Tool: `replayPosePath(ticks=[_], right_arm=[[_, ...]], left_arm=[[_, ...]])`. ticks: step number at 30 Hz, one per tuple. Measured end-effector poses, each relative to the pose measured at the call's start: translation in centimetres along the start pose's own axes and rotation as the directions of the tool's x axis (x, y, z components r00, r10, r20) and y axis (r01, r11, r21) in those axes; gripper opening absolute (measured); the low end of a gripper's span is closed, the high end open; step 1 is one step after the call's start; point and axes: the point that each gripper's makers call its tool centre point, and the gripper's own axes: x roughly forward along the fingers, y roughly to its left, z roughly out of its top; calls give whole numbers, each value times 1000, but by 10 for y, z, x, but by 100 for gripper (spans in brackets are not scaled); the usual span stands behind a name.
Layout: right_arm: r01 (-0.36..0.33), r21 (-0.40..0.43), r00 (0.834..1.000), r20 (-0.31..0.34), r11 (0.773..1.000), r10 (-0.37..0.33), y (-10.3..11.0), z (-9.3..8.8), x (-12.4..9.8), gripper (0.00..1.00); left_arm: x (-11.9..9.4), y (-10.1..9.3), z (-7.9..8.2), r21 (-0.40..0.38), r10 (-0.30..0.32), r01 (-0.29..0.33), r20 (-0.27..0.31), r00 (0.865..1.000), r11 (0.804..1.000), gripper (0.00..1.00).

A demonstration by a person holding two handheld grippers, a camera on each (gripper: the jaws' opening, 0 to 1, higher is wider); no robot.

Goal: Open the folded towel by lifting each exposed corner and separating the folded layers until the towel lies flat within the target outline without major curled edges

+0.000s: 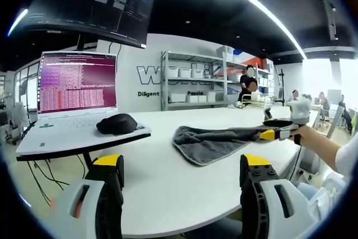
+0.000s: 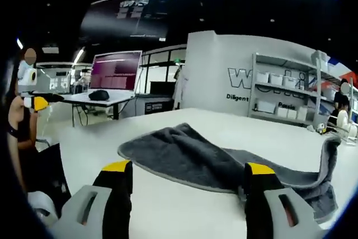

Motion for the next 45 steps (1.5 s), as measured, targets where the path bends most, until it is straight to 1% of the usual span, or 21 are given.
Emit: replayPosePath(ticks=[3, 5, 10, 13, 15, 17, 18, 20, 26, 28, 30, 35, 40, 45], right_arm=[[36, 14, 999, -4, 999, -36, -1, -10, -14, 87], [50, 30, 999, 7, 998, -50, 2, -14, -21, 88], [91, 62, 995, 31, 994, -93, 4, -15, -35, 92], [146, 63, 988, 50, 987, -149, -3, -11, -45, 94], [151, 62, 987, 54, 987, -154, -3, -11, -47, 97], [144, 66, 988, 42, 987, -147, -3, -11, -47, 99], [143, 68, 988, 41, 987, -146, -3, -11, -48, 99], [163, 94, 984, 50, 982, -169, -7, -9, -53, 99], [186, 93, 979, 68, 978, -193, -7, -4, -62, 99], [193, 92, 978, 61, 977, -199, -8, -7, -62, 99], [189, 108, 980, 36, 976, -194, -6, -12, -62, 99], [193, 120, 979, 46, 974, -200, -8, -12, -65, 99], [198, 130, 979, 28, 972, -203, -8, -19, -65, 99], [199, 127, 979, 28, 972, -204, -9, -19, -64, 99]], left_arm=[[-1, 4, 0, -5, 8, -8, -1, 1000, 1000, 84], [-1, 7, 0, -8, 15, -15, 0, 1000, 1000, 84], [0, 10, -1, -10, 13, -13, -7, 1000, 1000, 84], [0, 9, 0, -12, 10, -10, -3, 1000, 1000, 84], [1, 9, 1, -10, 11, -11, -4, 1000, 1000, 84], [1, 8, 0, -7, 7, -7, -8, 1000, 1000, 84], [2, 8, 0, -6, 4, -4, -9, 1000, 1000, 84], [2, 6, 2, -6, -2, 2, -5, 1000, 1000, 84], [1, 2, 3, 6, -11, 11, -6, 1000, 1000, 84], [2, -1, 4, 10, -20, 20, -6, 1000, 1000, 84], [2, -3, 4, 12, -23, 23, -5, 1000, 1000, 84], [4, -7, 2, 25, -33, 33, -18, 999, 999, 84], [4, -7, 2, 24, -36, 37, -19, 999, 999, 84], [4, -4, 2, 18, -32, 32, -18, 999, 999, 84]])
